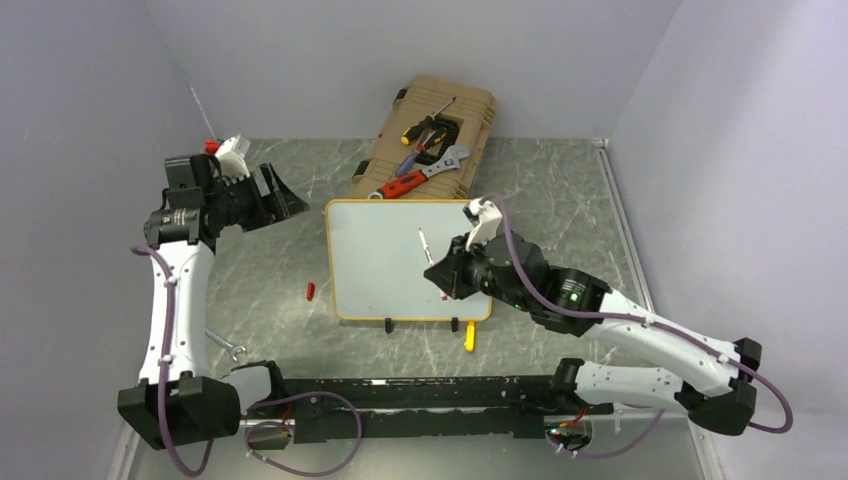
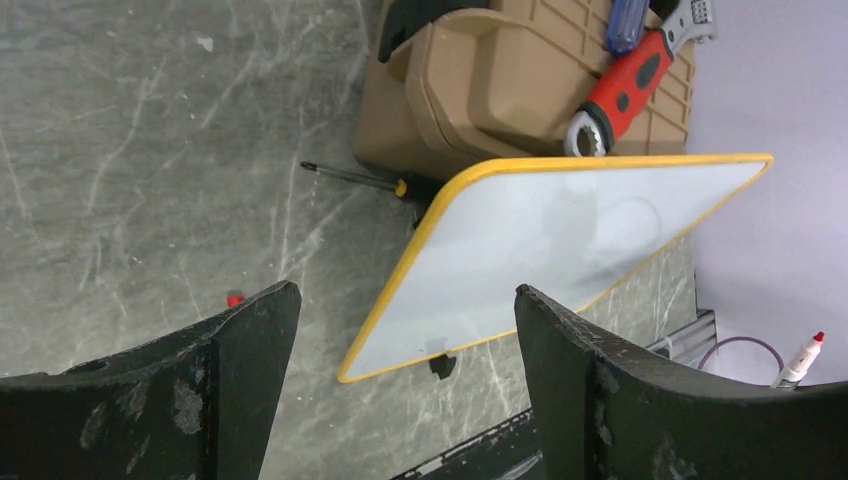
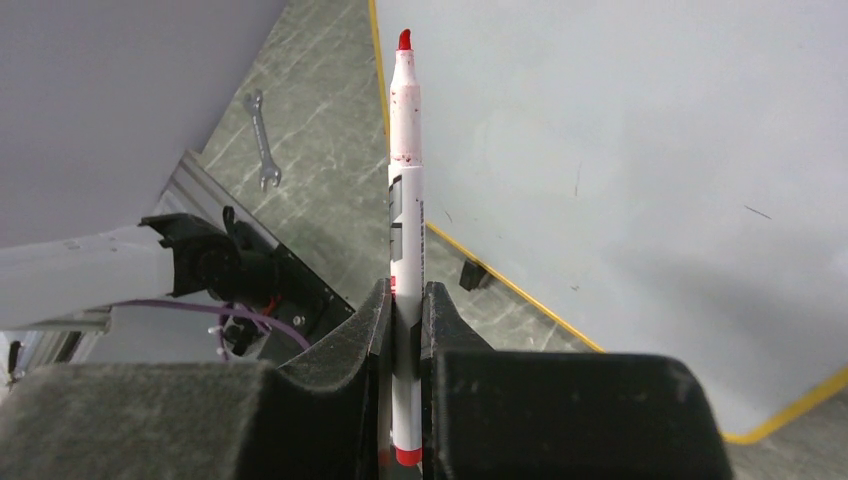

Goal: Write a sentence on the whiteboard

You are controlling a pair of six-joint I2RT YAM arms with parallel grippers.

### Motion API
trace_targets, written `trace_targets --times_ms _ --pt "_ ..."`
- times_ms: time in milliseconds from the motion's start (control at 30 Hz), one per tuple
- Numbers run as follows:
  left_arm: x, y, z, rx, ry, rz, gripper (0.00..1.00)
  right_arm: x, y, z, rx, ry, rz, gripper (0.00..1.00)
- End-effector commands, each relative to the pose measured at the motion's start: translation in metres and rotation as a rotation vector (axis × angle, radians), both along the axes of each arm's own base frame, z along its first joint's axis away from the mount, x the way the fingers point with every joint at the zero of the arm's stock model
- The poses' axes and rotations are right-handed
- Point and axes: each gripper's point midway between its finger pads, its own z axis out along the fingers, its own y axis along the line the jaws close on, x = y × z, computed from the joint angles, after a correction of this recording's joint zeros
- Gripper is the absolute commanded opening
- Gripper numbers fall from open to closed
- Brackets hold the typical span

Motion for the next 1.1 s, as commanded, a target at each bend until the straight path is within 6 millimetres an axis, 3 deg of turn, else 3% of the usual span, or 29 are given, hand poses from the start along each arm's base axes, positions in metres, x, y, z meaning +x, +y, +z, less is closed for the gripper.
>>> trace_targets --times_ms 0,333,533,633,1067 --pt "0.012 0.003 0.004 -0.019 -0.078 -0.043 0.84 0.017 0.028 0.029 0.104 -0.023 -0.037 0.00" --pt "0.020 0.007 -0.041 0.003 -0.155 -0.018 0.84 0.029 0.071 0.022 0.142 -0.004 -0.059 0.00" --pt "0.015 -0.003 -0.055 -0.032 -0.201 -0.068 0.83 0.036 0.066 -0.001 0.057 -0.008 -0.098 0.00" --pt "0.013 -0.006 -0.066 -0.035 -0.197 -0.092 0.82 0.036 0.065 0.000 0.092 -0.036 -0.101 0.00" --pt "0.020 -0.021 -0.073 -0.045 -0.178 -0.180 0.81 0.036 0.075 -0.017 0.071 -0.047 -0.076 0.00"
